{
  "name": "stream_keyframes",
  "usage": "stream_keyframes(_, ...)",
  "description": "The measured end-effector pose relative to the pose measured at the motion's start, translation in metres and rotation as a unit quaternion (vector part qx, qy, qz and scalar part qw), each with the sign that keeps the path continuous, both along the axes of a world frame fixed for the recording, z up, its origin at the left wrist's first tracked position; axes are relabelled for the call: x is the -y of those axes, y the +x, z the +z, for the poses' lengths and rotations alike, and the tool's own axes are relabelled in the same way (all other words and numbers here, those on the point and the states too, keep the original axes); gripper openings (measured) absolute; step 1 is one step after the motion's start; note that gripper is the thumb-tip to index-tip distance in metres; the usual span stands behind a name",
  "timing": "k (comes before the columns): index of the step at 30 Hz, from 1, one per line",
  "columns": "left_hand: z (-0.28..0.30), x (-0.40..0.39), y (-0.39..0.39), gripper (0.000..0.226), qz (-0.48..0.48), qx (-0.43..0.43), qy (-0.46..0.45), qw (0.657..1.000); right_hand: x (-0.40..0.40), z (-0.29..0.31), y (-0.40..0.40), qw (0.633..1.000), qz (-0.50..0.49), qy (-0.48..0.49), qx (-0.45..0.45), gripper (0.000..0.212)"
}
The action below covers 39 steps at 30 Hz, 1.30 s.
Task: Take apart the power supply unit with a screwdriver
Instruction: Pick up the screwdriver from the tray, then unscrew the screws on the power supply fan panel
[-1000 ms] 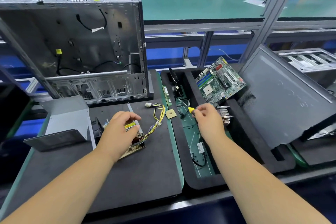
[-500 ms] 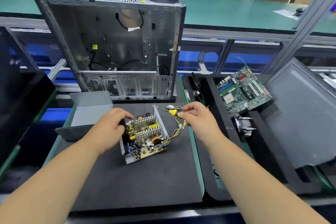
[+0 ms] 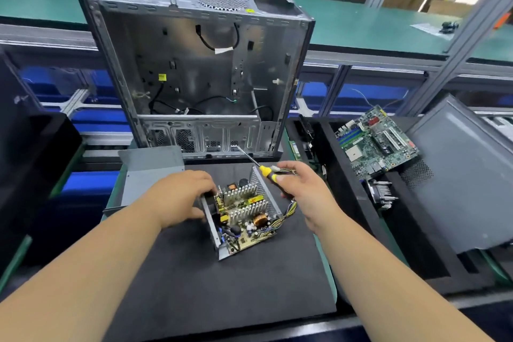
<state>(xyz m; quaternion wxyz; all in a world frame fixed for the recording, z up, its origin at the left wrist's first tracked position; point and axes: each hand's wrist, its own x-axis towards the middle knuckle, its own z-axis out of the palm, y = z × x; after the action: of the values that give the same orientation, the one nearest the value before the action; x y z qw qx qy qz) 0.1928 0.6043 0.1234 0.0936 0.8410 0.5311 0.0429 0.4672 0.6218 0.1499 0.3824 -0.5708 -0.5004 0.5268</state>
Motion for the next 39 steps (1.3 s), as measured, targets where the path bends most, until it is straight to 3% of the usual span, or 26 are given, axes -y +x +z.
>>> stream_keyframes(5, -0.003, 0.003, 0.008, 0.056, -0.058, -0.055, 0.037, 0.996, 0.009, 0.002, -0.004, 0.999, -0.052, 0.007, 0.0, 0.008)
stream_keyframes(10, 0.001, 0.015, 0.027, 0.062, -0.051, 0.01, 0.03, 0.998, 0.021, 0.009, 0.003, 0.998, -0.057, 0.017, -0.032, 0.013)
stream_keyframes(17, 0.021, 0.018, 0.06, 0.046, 0.014, 0.109, -0.017, 0.994, 0.012, 0.013, 0.033, 0.994, -0.065, 0.004, -0.084, 0.018)
stream_keyframes(20, 0.027, 0.021, 0.074, 0.041, 0.05, 0.166, -0.042, 0.984, 0.004, 0.014, 0.048, 0.992, -0.042, -0.004, -0.117, 0.01)
stream_keyframes(25, 0.037, 0.022, 0.092, 0.056, 0.154, 0.216, -0.095, 0.959, -0.015, 0.019, 0.074, 0.996, -0.011, 0.009, -0.091, 0.006)
stream_keyframes(33, 0.043, 0.01, 0.091, 0.051, 0.299, 0.238, -0.157, 0.911, -0.034, 0.025, 0.086, 0.997, 0.032, 0.038, -0.063, 0.007)
stream_keyframes(39, 0.046, -0.014, 0.095, 0.053, 0.337, 0.121, -0.12, 0.926, -0.04, 0.038, 0.079, 0.993, 0.04, 0.089, -0.064, 0.004)
